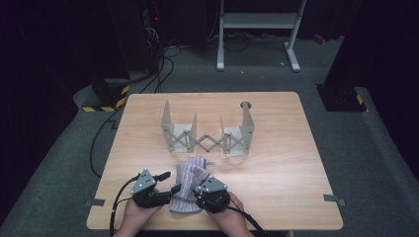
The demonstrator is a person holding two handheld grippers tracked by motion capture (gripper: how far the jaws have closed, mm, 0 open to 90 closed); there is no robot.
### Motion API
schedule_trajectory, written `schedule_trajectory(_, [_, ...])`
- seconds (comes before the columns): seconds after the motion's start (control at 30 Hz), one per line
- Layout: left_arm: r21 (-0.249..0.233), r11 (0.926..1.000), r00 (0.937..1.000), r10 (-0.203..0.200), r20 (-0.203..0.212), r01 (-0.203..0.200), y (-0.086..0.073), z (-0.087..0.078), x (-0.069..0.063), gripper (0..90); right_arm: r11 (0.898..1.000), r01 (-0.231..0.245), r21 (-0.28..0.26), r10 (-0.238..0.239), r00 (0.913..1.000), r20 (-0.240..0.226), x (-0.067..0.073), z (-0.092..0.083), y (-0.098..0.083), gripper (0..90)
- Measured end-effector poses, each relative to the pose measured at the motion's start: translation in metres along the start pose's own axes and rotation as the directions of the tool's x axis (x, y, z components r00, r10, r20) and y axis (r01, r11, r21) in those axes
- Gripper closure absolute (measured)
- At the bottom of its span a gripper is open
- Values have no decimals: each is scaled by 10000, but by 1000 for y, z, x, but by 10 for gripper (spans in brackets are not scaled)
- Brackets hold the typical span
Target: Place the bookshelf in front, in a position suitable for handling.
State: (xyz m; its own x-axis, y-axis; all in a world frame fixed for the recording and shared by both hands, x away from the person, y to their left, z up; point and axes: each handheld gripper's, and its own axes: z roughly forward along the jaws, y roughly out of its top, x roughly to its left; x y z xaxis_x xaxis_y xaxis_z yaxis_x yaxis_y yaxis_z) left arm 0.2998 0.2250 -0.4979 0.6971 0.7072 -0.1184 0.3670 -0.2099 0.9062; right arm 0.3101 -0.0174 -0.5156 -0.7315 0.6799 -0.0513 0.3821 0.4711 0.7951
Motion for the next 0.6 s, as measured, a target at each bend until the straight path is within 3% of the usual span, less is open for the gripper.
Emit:
schedule_trajectory(0.07, [528,9984,9998,207,-85,-202,0,12,-11,297,9994,-316,-141,320,9989,335,-13,-7,-3,518])
schedule_trajectory(0.1, [918,9950,9985,421,-339,-389,0,17,-14,290,9988,-467,-123,472,9980,422,-17,-9,-4,517])
schedule_trajectory(0.13, [918,9950,9985,421,-339,-389,0,17,-14,287,9983,-570,-134,576,9971,498,-20,-10,-5,517])
schedule_trajectory(0.17, [1381,9894,9979,506,-410,-445,-2,27,-15,284,9975,-702,-117,708,9959,558,-24,-11,-7,514])
schedule_trajectory(0.23, [1520,9876,9979,471,-434,-400,-3,31,-16,290,9970,-760,-120,766,9953,597,-26,-12,-8,512])
schedule_trajectory(0.27, [1946,9795,9960,655,-616,-524,-4,39,-15,294,9961,-869,-133,876,9939,664,-29,-13,-9,510])
schedule_trajectory(0.3, [2078,9773,9966,554,-616,-415,-5,42,-15,301,9957,-918,-106,924,9933,688,-30,-14,-10,508])
schedule_trajectory(0.4, [2224,9742,9969,533,-587,-389,-6,46,-14,367,9952,-974,-108,979,9923,755,-32,-14,-11,505])
schedule_trajectory(0.47, [2295,9701,9943,936,-516,-794,-7,46,-16,472,9944,-1057,-67,1059,9914,774,-34,-13,-12,502])
schedule_trajectory(0.57, [2052,9753,9943,937,-512,-813,-6,41,-13,635,9943,-1065,-23,1063,9911,796,-35,-12,-12,502])
schedule_trajectory(0.6, [1937,9782,9946,874,-552,-752,-5,38,-11,652,9944,-1055,-23,1053,9912,806,-35,-12,-12,501])
